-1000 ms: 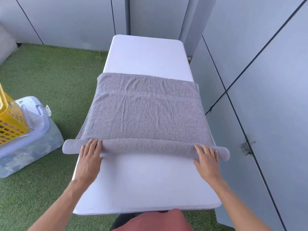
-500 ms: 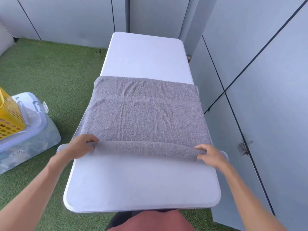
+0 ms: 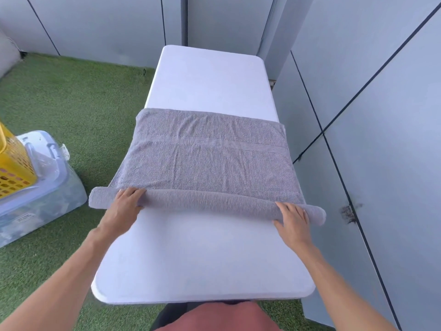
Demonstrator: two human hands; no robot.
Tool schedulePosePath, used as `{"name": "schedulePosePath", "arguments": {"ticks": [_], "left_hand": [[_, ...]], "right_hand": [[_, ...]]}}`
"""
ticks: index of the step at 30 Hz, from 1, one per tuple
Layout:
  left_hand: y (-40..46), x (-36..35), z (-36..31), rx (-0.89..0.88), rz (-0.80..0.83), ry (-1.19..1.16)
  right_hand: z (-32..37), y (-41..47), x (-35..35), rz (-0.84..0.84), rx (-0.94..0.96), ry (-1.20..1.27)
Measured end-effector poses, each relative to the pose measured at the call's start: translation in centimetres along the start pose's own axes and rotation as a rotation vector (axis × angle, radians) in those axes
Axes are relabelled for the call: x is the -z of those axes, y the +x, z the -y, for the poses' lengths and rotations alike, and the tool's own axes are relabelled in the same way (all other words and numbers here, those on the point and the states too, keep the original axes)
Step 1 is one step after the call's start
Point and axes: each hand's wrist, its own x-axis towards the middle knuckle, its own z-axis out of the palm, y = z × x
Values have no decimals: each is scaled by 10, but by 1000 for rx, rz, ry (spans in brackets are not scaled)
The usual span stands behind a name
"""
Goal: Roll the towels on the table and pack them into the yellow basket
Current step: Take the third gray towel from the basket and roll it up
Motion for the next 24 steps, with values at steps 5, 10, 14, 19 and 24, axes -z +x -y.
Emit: {"name": "schedulePosePath", "arguments": {"ticks": [5,10,14,19,24], "left_hand": [[-6,10,-13,63,131,26],[-14,41,-6,137,402,-150],[-7,42,-12,189,60,-165],[-37,-1,-22,16,-318,38],[-39,-20,-14,-59,-154,138]], "right_hand": [[-1,-9,10,126,15,-33],[-21,-16,41,415,-189,574],[-20,1,38,222,-260,716],[0,-20,1,-235,-32,55],[-2,-19,-18,-82,40,-53]]}}
